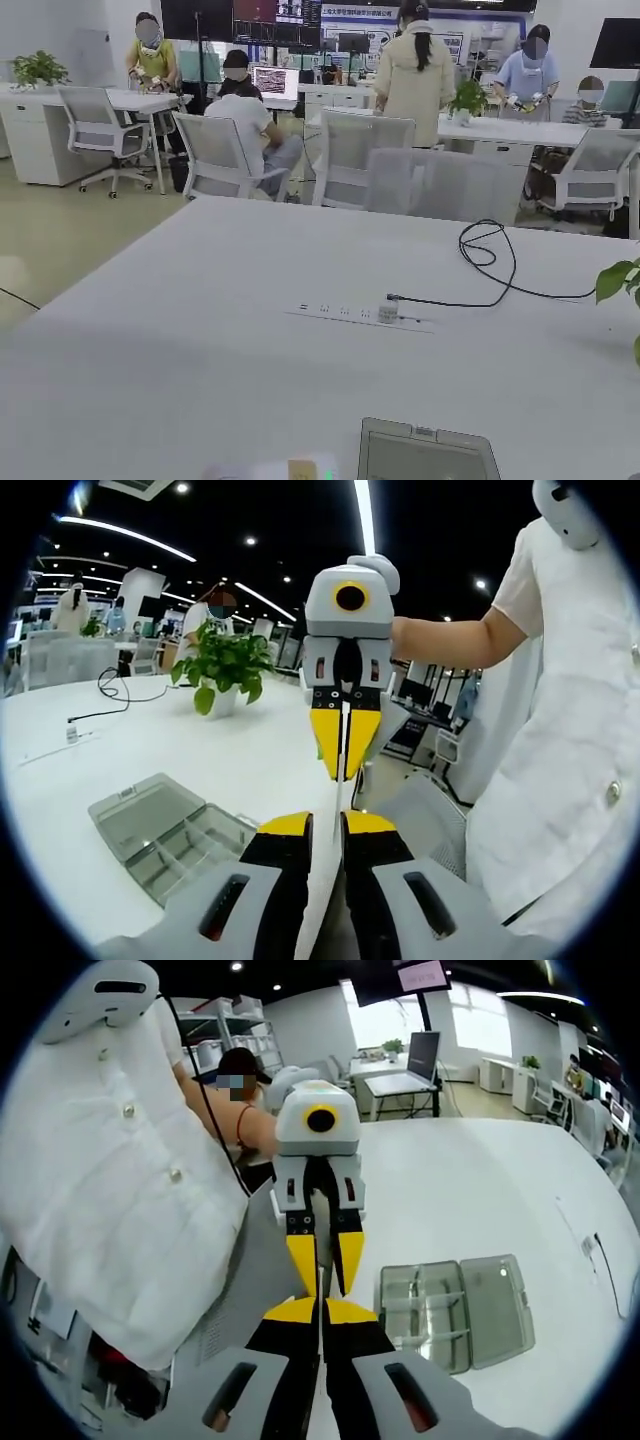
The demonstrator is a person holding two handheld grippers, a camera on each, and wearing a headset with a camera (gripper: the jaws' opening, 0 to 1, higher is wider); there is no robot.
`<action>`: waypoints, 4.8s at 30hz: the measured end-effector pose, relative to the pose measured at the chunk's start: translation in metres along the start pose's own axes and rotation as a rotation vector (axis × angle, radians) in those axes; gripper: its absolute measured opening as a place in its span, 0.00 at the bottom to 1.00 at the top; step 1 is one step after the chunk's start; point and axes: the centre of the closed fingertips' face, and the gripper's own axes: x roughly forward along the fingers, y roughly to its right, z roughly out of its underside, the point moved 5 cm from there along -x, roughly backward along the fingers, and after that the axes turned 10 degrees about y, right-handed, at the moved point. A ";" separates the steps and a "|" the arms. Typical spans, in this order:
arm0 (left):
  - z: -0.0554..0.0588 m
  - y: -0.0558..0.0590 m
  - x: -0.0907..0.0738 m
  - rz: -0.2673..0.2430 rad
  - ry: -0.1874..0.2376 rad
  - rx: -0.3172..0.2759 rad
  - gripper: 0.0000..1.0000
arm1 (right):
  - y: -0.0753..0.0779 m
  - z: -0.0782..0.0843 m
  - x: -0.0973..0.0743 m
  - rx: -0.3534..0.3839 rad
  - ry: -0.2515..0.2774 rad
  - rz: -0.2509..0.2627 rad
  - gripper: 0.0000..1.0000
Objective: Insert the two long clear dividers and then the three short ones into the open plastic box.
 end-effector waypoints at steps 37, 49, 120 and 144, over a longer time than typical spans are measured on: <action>0.021 -0.029 -0.051 -0.166 -0.061 0.024 0.57 | 0.067 0.046 -0.014 -0.027 -0.168 0.195 0.03; 0.036 -0.035 -0.066 -0.186 -0.094 0.019 0.78 | 0.092 0.065 0.005 -0.048 -0.244 0.217 0.03; 0.041 -0.037 -0.076 -0.217 -0.070 0.000 0.90 | 0.113 0.117 0.043 -0.119 -0.342 0.205 0.03; 0.039 -0.040 -0.079 -0.226 -0.074 -0.002 0.94 | 0.103 0.105 0.020 -0.062 -0.245 0.302 0.19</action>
